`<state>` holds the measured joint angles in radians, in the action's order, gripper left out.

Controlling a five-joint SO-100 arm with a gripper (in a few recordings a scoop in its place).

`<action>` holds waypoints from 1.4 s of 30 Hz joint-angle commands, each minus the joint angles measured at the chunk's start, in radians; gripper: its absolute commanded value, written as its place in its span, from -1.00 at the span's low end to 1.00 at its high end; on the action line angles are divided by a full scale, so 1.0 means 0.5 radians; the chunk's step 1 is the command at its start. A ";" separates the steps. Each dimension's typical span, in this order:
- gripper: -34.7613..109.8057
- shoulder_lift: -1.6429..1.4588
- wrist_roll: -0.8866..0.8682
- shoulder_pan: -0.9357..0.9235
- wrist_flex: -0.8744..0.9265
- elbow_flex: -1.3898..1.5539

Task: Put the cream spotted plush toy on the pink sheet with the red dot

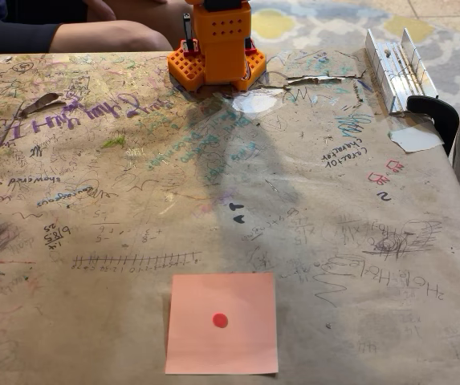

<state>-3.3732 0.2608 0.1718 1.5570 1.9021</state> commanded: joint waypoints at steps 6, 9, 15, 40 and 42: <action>-0.23 3.175 0.049 -0.558 -0.607 -1.003; 0.12 2.973 0.285 -0.632 -0.709 -0.525; 0.10 1.850 0.635 -0.678 -0.982 0.810; -0.47 0.196 0.647 -0.500 -0.933 2.267; -0.48 0.202 0.620 -0.482 -0.936 2.246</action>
<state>-3.2536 0.5937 -0.0828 1.0861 3.0434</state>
